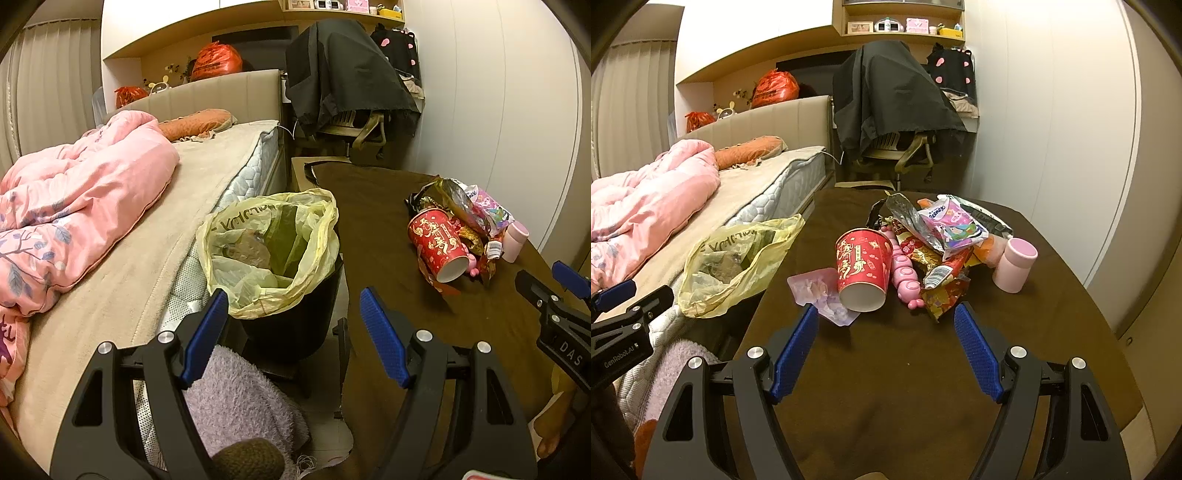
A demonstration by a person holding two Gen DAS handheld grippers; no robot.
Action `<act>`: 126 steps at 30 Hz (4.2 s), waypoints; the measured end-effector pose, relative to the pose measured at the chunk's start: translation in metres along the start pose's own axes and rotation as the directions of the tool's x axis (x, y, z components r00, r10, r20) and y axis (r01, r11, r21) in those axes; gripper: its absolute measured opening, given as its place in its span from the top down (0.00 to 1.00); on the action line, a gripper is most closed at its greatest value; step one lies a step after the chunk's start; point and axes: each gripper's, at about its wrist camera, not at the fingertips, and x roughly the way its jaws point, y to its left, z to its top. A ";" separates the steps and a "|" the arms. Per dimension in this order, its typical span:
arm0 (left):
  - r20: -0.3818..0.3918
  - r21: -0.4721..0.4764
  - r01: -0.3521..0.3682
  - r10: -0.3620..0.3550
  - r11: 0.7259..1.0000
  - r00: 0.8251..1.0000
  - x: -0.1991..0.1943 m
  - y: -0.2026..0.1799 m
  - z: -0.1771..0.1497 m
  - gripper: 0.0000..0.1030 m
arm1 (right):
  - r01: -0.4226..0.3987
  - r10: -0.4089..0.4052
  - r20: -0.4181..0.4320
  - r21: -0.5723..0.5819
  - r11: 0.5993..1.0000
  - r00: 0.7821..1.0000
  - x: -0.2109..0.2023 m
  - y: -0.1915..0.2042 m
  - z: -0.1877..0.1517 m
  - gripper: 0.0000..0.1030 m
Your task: Collect trash
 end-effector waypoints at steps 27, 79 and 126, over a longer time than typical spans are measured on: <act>0.005 -0.002 0.004 -0.004 1.000 1.000 -0.004 -0.003 0.003 0.32 | -0.004 0.004 0.005 -0.003 1.000 1.000 -0.001 0.002 0.000 0.30; -0.032 0.000 0.117 -0.117 0.993 0.993 0.030 -0.023 0.020 0.32 | 0.076 -0.076 0.012 0.018 0.997 0.997 0.020 -0.045 0.019 0.30; -0.217 0.026 0.327 -0.314 0.945 0.924 0.184 -0.124 0.119 0.28 | -0.374 0.198 -0.420 -0.394 0.840 0.886 0.386 -0.194 0.168 0.30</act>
